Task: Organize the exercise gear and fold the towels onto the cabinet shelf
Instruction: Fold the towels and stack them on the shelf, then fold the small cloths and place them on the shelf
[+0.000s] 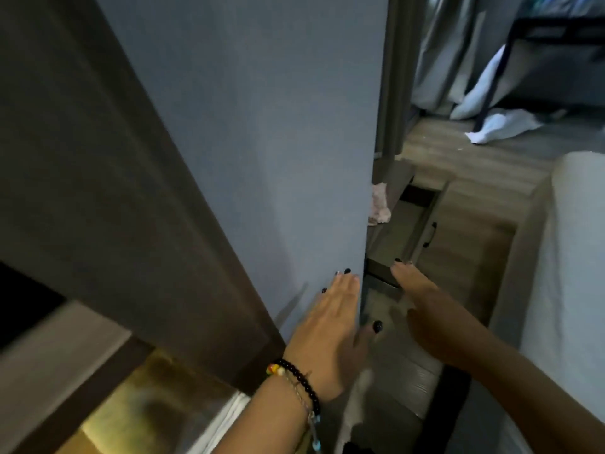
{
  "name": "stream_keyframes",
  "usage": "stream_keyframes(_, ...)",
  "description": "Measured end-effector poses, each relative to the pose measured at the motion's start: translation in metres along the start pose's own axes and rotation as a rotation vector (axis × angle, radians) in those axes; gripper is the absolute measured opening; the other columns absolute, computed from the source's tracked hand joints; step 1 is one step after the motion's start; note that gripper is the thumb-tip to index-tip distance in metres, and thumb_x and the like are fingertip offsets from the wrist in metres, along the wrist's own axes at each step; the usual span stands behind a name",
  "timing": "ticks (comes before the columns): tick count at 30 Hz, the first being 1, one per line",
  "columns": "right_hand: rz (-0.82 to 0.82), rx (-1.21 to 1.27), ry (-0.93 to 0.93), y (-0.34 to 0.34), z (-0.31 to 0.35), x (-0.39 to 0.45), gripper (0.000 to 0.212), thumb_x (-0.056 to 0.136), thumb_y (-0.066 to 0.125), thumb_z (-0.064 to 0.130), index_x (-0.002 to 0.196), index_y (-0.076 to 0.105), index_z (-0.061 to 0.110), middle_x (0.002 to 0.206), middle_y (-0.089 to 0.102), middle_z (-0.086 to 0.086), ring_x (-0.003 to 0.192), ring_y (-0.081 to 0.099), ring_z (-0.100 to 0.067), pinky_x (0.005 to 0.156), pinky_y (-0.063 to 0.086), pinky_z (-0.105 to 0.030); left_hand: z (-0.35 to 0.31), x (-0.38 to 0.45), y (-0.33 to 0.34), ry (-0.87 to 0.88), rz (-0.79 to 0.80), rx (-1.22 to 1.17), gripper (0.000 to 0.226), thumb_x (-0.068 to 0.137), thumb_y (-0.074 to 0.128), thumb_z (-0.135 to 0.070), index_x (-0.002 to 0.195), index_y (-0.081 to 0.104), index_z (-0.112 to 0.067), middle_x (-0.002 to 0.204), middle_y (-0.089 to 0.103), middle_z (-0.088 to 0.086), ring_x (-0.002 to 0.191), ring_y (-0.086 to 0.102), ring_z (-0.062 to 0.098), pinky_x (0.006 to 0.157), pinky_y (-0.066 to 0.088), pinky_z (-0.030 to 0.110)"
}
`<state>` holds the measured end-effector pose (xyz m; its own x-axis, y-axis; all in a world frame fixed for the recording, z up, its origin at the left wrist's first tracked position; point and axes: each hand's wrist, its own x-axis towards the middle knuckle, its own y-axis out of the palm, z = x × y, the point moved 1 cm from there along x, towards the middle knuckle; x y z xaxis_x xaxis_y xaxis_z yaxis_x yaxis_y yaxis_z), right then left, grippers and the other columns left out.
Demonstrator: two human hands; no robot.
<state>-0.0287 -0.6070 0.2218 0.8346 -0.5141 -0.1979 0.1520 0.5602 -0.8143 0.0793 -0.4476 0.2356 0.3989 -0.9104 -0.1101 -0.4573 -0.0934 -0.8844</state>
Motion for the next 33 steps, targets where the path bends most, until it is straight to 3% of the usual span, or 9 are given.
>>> stream_keyframes(5,-0.070,-0.040,0.024,-0.058,0.025,-0.014,0.073,0.094,0.049,0.012,0.152,0.008,0.026,0.161,0.002,0.007,0.139,-0.006,-0.001,0.113,0.007,-0.024,-0.035,0.017,-0.043,0.047,-0.009,-0.047,0.070,0.098,0.029,-0.052,0.152,-0.008,-0.028,0.159,-0.008,-0.016,0.136,-0.014,-0.006,0.108,-0.007,0.020)
stream_keyframes(9,-0.095,-0.060,0.084,-0.099,0.028,-0.015,0.071,0.095,0.049,0.014,0.153,0.010,0.023,0.161,0.002,0.005,0.147,0.003,-0.012,0.116,0.016,-0.031,-0.054,0.039,-0.062,0.080,0.025,-0.094,0.072,0.097,0.032,-0.050,0.153,-0.006,-0.025,0.161,-0.006,-0.011,0.135,-0.015,-0.006,0.110,-0.004,0.020)
stream_keyframes(13,-0.078,-0.095,0.110,-0.129,0.014,0.002,0.072,0.095,0.050,0.017,0.153,0.007,0.023,0.161,-0.001,0.005,0.148,0.003,-0.015,0.117,0.019,-0.035,-0.071,0.079,-0.068,0.085,0.011,-0.118,0.071,0.099,0.033,-0.046,0.153,-0.005,-0.022,0.161,-0.006,-0.010,0.133,-0.017,-0.007,0.106,-0.007,0.013)
stream_keyframes(17,-0.068,-0.118,0.089,-0.159,-0.024,0.044,0.073,0.096,0.047,0.018,0.153,0.002,0.023,0.161,-0.003,0.005,0.147,0.001,-0.013,0.116,0.016,-0.030,-0.089,0.140,-0.063,0.070,0.009,-0.111,0.070,0.101,0.034,-0.042,0.154,-0.006,-0.020,0.162,-0.008,-0.007,0.138,-0.015,-0.004,0.111,-0.003,0.017)
stream_keyframes(24,0.046,-0.202,0.000,-0.215,-0.095,0.132,0.074,0.096,0.047,0.021,0.153,-0.001,0.022,0.161,-0.005,0.003,0.147,-0.003,-0.013,0.113,0.007,-0.026,-0.111,0.251,-0.054,-0.090,-0.001,-0.224,0.071,0.102,0.034,-0.038,0.153,-0.011,-0.019,0.161,-0.014,-0.007,0.146,-0.011,0.005,0.115,-0.001,0.018)
stream_keyframes(30,0.162,-0.265,-0.096,-0.249,-0.116,0.199,0.073,0.096,0.046,0.018,0.153,0.003,0.015,0.162,-0.002,-0.003,0.148,0.001,-0.018,0.115,0.019,-0.029,-0.106,0.317,-0.051,-0.199,-0.113,-0.282,0.069,0.102,0.036,-0.033,0.153,-0.008,-0.018,0.161,-0.010,-0.004,0.147,-0.008,0.007,0.117,0.001,0.020)
stream_keyframes(33,0.206,-0.272,-0.136,-0.252,-0.116,0.230,0.070,0.097,0.043,0.016,0.153,0.002,0.011,0.162,-0.001,-0.006,0.148,-0.001,-0.020,0.117,0.012,-0.029,-0.098,0.340,-0.050,-0.246,-0.134,-0.312,0.068,0.102,0.037,-0.030,0.152,-0.007,-0.017,0.162,-0.007,-0.002,0.147,-0.006,0.008,0.119,0.002,0.023)
